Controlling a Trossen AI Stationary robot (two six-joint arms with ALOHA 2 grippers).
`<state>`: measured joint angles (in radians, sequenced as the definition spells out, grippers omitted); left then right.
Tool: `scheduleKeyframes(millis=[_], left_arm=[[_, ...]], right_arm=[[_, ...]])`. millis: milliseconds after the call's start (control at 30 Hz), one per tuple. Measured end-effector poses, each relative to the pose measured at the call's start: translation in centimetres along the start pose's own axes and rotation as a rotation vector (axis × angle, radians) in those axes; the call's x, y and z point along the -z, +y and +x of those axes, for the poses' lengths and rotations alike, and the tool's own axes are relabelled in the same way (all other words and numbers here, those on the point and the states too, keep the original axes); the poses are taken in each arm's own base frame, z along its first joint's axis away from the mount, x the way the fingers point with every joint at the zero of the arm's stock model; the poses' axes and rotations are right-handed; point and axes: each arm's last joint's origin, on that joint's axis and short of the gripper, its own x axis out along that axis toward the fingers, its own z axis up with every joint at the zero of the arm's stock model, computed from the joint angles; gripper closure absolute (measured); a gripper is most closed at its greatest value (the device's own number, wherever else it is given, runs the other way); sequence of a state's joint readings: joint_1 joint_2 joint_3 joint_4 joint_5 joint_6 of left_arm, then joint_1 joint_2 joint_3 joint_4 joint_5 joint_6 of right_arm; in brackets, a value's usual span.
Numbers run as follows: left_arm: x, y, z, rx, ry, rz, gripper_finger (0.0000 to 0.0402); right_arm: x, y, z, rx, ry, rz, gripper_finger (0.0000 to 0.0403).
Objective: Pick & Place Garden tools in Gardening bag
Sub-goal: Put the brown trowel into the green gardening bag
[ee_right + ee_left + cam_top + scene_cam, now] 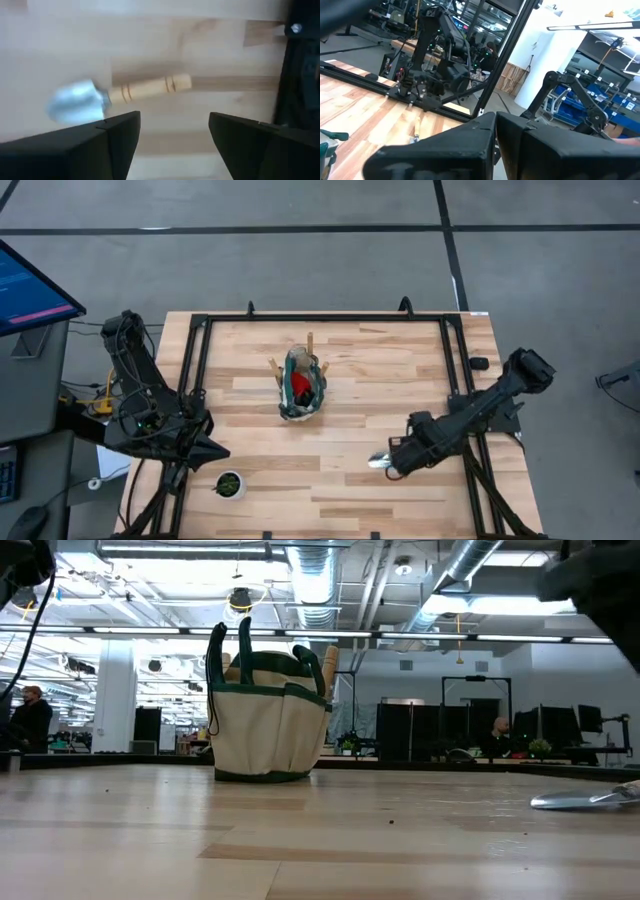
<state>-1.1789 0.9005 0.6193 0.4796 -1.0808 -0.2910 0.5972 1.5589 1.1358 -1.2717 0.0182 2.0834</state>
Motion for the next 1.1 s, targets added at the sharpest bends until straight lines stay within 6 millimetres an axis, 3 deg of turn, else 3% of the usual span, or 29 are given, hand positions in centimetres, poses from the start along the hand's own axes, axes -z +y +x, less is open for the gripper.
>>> scheduleKeyframes(millis=[133, 467, 767, 1100], left_arm=[[0.0, 0.0, 0.0, 0.015, 0.004, -0.002, 0.0399], [0.0, -0.1, 0.0, 0.048, 0.014, -0.028, 0.0399], [0.1, -0.3, 0.0, 0.095, 0.029, -0.03, 0.0399], [0.1, -0.3, 0.0, 0.096, 0.03, -0.033, 0.0399]], right_arm=[[0.1, -0.1, 0.0, -0.038, -0.069, 0.195, 0.0174], [-1.5, 0.7, 0.4, -0.015, -0.032, 0.283, 0.0174], [0.7, 0.9, 4.4, -0.105, 0.175, 0.244, 0.0174], [0.5, 0.2, 7.2, -0.105, 0.214, 0.24, 0.0175]])
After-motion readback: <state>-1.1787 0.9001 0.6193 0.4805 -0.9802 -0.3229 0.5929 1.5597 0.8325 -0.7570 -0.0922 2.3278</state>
